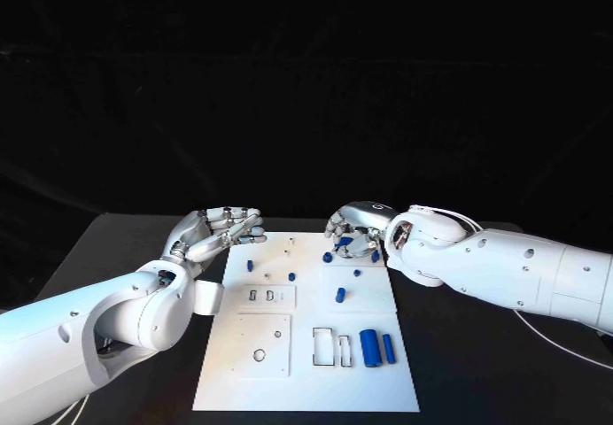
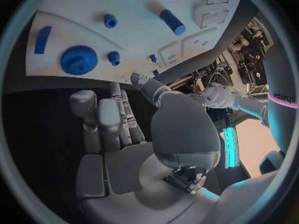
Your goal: Assemble the parts on the task board
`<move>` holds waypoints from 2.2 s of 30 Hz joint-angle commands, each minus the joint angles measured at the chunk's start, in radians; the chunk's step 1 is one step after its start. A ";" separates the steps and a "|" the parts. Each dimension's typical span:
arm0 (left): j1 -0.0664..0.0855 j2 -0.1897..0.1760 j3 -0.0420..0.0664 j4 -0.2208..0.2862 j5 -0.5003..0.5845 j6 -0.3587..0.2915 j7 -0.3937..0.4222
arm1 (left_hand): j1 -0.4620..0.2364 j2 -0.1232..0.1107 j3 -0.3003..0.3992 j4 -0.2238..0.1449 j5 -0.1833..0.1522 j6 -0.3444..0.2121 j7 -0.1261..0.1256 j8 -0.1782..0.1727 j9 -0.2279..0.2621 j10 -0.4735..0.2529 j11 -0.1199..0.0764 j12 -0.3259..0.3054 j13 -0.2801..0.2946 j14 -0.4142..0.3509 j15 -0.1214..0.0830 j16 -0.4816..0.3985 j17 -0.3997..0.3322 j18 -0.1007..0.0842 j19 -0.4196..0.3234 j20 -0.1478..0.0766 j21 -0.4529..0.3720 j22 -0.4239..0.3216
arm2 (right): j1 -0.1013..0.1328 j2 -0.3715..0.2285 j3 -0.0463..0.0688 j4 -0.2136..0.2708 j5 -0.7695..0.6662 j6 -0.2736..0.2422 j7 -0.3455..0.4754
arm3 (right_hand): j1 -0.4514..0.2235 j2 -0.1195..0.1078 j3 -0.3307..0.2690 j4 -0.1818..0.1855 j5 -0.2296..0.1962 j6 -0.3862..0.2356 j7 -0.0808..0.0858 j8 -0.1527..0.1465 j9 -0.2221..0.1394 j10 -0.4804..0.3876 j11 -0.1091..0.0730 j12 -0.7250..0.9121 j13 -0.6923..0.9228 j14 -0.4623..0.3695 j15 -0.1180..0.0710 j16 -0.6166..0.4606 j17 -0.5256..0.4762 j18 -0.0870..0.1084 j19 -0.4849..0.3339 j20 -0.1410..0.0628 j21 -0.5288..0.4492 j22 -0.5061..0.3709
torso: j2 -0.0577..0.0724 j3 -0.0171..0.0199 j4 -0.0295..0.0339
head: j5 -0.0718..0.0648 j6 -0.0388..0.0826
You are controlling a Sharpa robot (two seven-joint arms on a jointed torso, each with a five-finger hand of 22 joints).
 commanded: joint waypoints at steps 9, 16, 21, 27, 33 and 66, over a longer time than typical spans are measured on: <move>0.001 -0.007 0.002 0.024 -0.008 0.029 -0.007 | -0.004 -0.012 0.008 0.000 -0.003 -0.007 0.003 -0.007 -0.001 -0.005 0.006 -0.008 -0.001 0.002 0.003 0.005 0.003 0.012 0.007 0.002 0.003 0.000 | 0.000 0.018 0.000 -0.008 -0.148 0.055 -0.065 | 0.011 -0.011 0.004 0.011 -0.007 -0.009 0.002 0.010 0.009 -0.028 0.004 0.016 0.003 0.022 0.012 0.075 0.075 -0.030 0.047 0.004 0.061 0.090 | 0.030 -0.0024 0.0170 | -0.010 0.000; 0.001 -0.011 0.004 0.030 -0.007 0.030 -0.008 | -0.006 -0.012 0.009 0.000 -0.003 -0.007 0.004 -0.008 -0.001 -0.006 0.006 -0.009 -0.001 0.002 0.004 0.005 0.003 0.012 0.007 0.002 0.003 0.000 | -0.001 0.024 0.000 -0.012 -0.168 0.059 -0.066 | 0.019 -0.007 0.013 0.012 -0.007 -0.004 0.001 0.016 0.013 -0.030 0.003 0.024 0.005 0.023 0.012 0.098 0.096 -0.035 0.063 0.005 0.082 0.122 | 0.038 -0.0036 0.0204 | -0.014 0.003; 0.001 -0.012 0.005 0.033 -0.006 0.031 -0.009 | -0.007 -0.011 0.010 0.000 -0.003 -0.008 0.004 -0.008 -0.001 -0.007 0.006 -0.011 -0.001 0.001 0.004 0.005 0.004 0.012 0.007 0.002 0.003 0.000 | -0.002 0.028 0.000 -0.015 -0.179 0.066 -0.070 | 0.024 -0.004 0.019 0.012 -0.007 -0.001 -0.001 0.019 0.016 -0.030 0.002 0.028 0.005 0.023 0.011 0.107 0.105 -0.037 0.069 0.005 0.091 0.136 | 0.042 -0.0044 0.0240 | -0.017 0.002; 0.001 -0.016 0.006 0.035 -0.005 0.031 -0.009 | -0.007 -0.011 0.010 0.000 -0.003 -0.008 0.004 -0.008 -0.001 -0.007 0.006 -0.011 -0.001 0.001 0.004 0.005 0.004 0.012 0.007 0.002 0.003 0.000 | -0.003 0.030 0.000 -0.022 -0.190 0.071 -0.074 | 0.027 -0.002 0.024 0.013 -0.008 0.002 -0.003 0.021 0.017 -0.030 0.001 0.031 0.005 0.024 0.011 0.115 0.112 -0.039 0.074 0.005 0.099 0.147 | 0.048 -0.0052 0.0260 | -0.018 0.003; 0.001 -0.017 0.006 0.033 -0.004 0.031 -0.010 | -0.007 -0.011 0.010 0.000 -0.003 -0.008 0.004 -0.008 -0.001 -0.007 0.006 -0.011 -0.001 0.001 0.004 0.005 0.004 0.012 0.007 0.002 0.003 0.000 | -0.005 0.033 0.000 -0.026 -0.192 0.072 -0.068 | 0.033 0.005 0.035 0.016 -0.008 0.011 -0.007 0.028 0.022 -0.021 -0.003 0.041 0.007 0.024 0.009 0.127 0.122 -0.043 0.086 0.003 0.114 0.171 | 0.055 -0.0041 0.0263 | -0.017 0.004; 0.001 -0.017 0.006 0.026 0.005 0.035 -0.016 | -0.011 -0.009 0.013 0.000 -0.003 -0.010 0.004 -0.010 -0.001 -0.010 0.007 -0.017 -0.001 0.002 0.004 0.007 0.006 0.012 0.008 0.002 0.004 -0.001 | -0.014 0.029 0.002 0.002 -0.193 -0.140 -0.080 | 0.101 0.072 0.118 0.016 -0.087 0.116 -0.058 0.108 0.089 0.086 -0.056 0.131 0.054 0.027 -0.035 0.180 0.157 -0.066 0.154 -0.036 0.201 0.311 | 0.073 -0.0068 0.0369 | -0.020 0.021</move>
